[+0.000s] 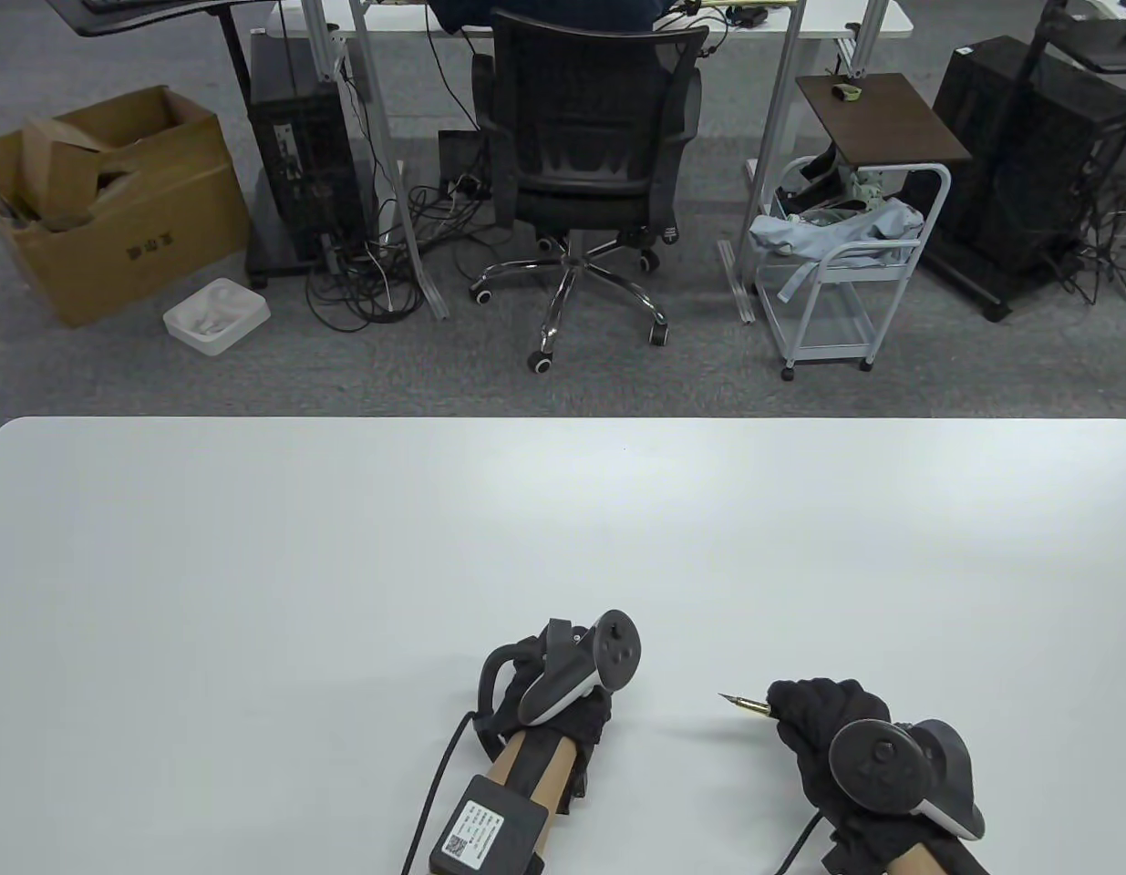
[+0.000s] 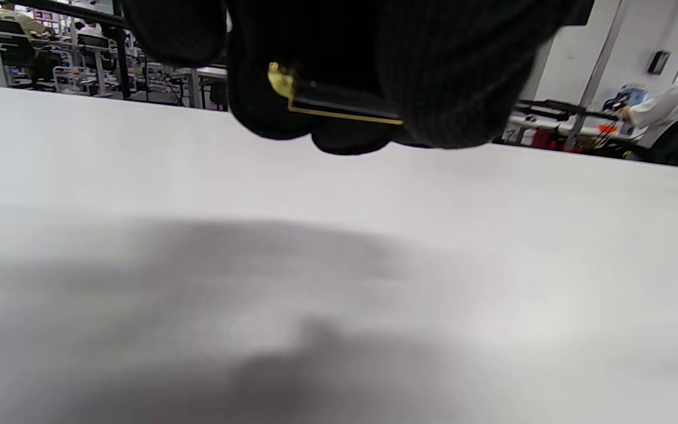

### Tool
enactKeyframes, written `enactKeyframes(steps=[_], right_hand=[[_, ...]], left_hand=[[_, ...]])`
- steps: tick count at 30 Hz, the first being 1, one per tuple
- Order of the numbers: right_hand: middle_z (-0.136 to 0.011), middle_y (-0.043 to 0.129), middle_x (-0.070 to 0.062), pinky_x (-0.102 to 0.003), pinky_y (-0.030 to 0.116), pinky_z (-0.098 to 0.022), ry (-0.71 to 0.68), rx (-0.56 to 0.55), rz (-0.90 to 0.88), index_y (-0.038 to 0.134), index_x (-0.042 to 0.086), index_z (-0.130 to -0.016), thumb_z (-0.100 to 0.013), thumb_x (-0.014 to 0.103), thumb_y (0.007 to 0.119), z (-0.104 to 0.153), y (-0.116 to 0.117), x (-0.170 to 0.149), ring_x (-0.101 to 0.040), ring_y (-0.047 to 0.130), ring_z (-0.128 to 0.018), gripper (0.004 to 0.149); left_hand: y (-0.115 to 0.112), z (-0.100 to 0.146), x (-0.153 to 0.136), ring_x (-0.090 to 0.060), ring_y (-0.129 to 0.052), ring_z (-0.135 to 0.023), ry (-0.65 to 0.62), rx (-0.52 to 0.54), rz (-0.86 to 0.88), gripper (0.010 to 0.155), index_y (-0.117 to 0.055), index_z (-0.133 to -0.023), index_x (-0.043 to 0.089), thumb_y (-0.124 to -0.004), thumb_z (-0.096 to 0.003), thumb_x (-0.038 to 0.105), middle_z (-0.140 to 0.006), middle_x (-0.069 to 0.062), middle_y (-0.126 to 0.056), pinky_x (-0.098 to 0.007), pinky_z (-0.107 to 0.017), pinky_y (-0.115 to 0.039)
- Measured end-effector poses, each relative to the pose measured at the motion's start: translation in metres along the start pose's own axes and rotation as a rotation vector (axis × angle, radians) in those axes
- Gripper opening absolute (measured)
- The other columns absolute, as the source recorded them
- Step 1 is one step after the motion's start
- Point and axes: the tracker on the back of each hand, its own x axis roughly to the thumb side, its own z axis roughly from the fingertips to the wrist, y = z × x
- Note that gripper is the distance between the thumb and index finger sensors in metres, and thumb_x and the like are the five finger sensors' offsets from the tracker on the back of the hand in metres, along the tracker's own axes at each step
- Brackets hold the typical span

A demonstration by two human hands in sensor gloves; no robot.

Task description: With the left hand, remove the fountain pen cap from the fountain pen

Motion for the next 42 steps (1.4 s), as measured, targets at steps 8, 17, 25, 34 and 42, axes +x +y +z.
enactKeyframes(steps=[8, 17, 25, 34, 42], right_hand=[[-0.08, 0.079, -0.016, -0.063, 0.058, -0.064, -0.002, 0.007, 0.017, 0.065, 0.015, -0.09, -0.046, 0.02, 0.069, -0.001, 0.0, -0.003, -0.04, 0.078, -0.065, 0.044], [-0.081, 0.08, -0.016, -0.063, 0.058, -0.064, 0.03, 0.045, 0.008, 0.066, 0.016, -0.09, -0.047, 0.021, 0.07, -0.002, 0.003, -0.01, -0.04, 0.079, -0.067, 0.044], [-0.082, 0.08, -0.016, -0.064, 0.058, -0.064, 0.025, 0.042, 0.037, 0.066, 0.016, -0.09, -0.047, 0.021, 0.069, -0.001, 0.004, -0.007, -0.04, 0.079, -0.068, 0.044], [-0.083, 0.079, -0.016, -0.064, 0.057, -0.065, 0.013, 0.058, 0.054, 0.066, 0.015, -0.09, -0.046, 0.021, 0.069, -0.001, 0.006, -0.004, -0.04, 0.078, -0.069, 0.044], [-0.083, 0.078, -0.016, -0.064, 0.056, -0.065, -0.014, 0.08, 0.053, 0.066, 0.015, -0.09, -0.046, 0.021, 0.069, -0.001, 0.012, 0.007, -0.04, 0.078, -0.069, 0.044]], left_hand=[[-0.023, -0.034, 0.001, -0.025, -0.09, -0.076, 0.049, -0.058, -0.073, 0.041, -0.091, -0.08, 0.033, -0.09, -0.0392, 0.032, -0.086, 0.006, -0.094, -0.058, -0.071, -0.063], [-0.027, -0.038, 0.007, -0.026, -0.085, -0.081, 0.051, -0.067, -0.156, 0.037, -0.09, -0.075, 0.035, -0.092, -0.0379, 0.034, -0.092, 0.005, -0.088, -0.059, -0.072, -0.061], [-0.009, -0.031, 0.006, -0.025, -0.084, -0.083, 0.037, 0.031, -0.151, 0.05, -0.085, -0.087, 0.034, -0.091, -0.0374, 0.037, -0.096, 0.004, -0.085, -0.058, -0.072, -0.06], [0.078, 0.034, -0.02, -0.029, -0.081, -0.089, -0.027, 0.207, 0.062, 0.058, -0.077, -0.096, 0.03, -0.087, -0.0403, 0.041, -0.102, 0.0, -0.081, -0.063, -0.073, -0.056], [0.086, 0.105, -0.066, -0.035, -0.075, -0.1, -0.049, 0.319, 0.116, 0.068, -0.067, -0.104, 0.028, -0.084, -0.0408, 0.049, -0.111, -0.004, -0.072, -0.067, -0.072, -0.053]])
